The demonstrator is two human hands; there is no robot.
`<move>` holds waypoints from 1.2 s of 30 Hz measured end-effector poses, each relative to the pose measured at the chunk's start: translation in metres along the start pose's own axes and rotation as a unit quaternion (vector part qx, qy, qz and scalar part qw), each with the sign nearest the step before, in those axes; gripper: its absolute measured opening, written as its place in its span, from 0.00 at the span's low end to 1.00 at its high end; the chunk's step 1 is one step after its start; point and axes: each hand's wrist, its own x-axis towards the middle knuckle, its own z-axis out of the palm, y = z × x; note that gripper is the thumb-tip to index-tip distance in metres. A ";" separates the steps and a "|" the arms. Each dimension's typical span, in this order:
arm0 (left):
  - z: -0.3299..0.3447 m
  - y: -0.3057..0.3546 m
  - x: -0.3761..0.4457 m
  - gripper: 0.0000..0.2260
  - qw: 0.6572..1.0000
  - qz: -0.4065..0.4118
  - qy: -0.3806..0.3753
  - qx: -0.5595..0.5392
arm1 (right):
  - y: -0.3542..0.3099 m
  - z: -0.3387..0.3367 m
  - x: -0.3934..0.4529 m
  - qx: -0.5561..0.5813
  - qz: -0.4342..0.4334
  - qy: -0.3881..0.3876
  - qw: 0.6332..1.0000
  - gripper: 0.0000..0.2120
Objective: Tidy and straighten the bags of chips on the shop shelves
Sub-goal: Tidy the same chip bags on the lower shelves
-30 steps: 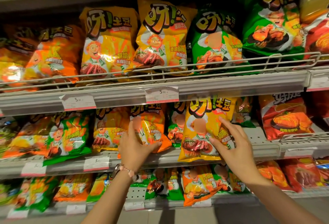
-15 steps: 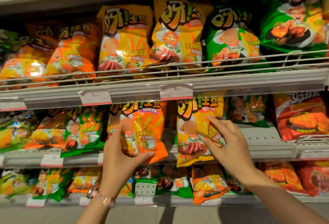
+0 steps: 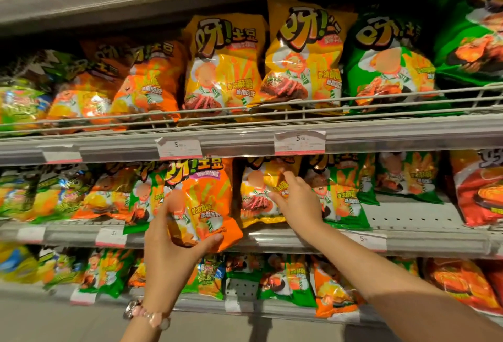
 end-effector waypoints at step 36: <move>0.003 -0.079 0.095 0.56 0.972 -0.208 0.009 0.109 | -0.032 -0.012 -0.043 0.432 0.083 -0.129 0.889 0.33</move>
